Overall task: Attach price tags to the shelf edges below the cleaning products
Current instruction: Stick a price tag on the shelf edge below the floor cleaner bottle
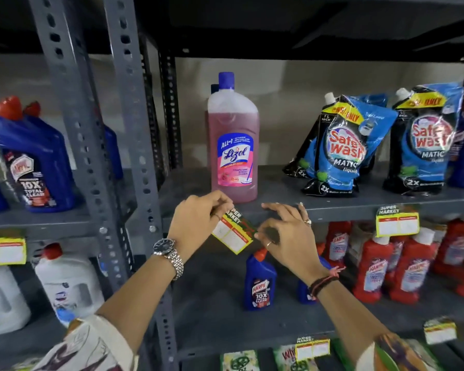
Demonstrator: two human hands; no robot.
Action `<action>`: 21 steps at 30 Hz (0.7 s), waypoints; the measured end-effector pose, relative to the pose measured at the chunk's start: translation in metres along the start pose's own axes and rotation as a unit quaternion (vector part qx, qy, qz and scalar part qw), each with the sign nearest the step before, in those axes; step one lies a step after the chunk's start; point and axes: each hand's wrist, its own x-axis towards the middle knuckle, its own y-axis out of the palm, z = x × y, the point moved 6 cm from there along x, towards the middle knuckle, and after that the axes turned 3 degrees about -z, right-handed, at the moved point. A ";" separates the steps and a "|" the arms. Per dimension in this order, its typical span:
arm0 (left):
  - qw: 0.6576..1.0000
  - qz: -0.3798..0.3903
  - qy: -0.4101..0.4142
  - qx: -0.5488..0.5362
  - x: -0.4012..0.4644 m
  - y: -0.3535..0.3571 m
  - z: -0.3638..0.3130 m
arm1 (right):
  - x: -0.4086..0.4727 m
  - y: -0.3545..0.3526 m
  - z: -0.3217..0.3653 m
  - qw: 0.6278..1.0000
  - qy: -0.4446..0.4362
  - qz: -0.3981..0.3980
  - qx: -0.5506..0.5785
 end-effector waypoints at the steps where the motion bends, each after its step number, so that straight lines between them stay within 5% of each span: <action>1: 1.000 0.001 -0.010 -0.015 -0.001 -0.001 0.003 | 0.001 -0.001 0.000 1.000 -0.001 0.009 -0.007; 12: 0.995 -0.022 -0.050 -0.084 -0.011 -0.001 0.007 | 0.022 -0.020 0.002 0.999 -0.008 0.051 -0.013; 21: 0.997 0.063 -0.001 -0.035 -0.027 0.009 0.006 | 0.013 -0.023 0.002 0.993 -0.028 0.114 -0.006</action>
